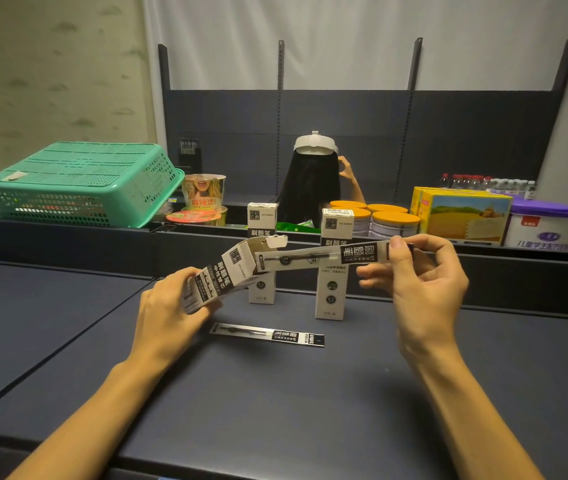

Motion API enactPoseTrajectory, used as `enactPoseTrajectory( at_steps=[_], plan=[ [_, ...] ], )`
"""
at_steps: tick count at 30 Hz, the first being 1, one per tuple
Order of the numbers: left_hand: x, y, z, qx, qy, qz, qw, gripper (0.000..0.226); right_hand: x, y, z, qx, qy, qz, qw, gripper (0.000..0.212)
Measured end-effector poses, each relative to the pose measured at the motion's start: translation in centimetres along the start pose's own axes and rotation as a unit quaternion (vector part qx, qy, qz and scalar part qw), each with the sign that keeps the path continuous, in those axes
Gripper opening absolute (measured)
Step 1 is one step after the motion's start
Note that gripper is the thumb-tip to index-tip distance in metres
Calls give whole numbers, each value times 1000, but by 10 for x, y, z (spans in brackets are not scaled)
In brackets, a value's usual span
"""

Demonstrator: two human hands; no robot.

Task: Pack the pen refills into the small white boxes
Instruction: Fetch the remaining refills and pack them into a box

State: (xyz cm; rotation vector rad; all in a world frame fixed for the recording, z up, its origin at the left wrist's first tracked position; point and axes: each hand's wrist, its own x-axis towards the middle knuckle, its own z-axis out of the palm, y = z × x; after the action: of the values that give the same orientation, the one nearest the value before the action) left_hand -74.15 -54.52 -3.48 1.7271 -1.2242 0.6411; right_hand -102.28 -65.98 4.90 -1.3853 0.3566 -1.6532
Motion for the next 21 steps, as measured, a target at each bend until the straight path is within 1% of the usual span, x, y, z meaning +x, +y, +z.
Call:
enactPoseTrajectory(
  at_steps=[6,12,21],
  plan=[
    [0,-3,0,-17,-3,-20,1000,59,0,1,-1,-1,15,-13,1000,8],
    [-2,3,1,-6,-6,-4,1000,56,-2,3,2,-5,-8,-6,1000,9],
    [-2,5,0,8,-6,4,1000,55,-3,3,2,-5,-21,2,1000,9]
  ],
)
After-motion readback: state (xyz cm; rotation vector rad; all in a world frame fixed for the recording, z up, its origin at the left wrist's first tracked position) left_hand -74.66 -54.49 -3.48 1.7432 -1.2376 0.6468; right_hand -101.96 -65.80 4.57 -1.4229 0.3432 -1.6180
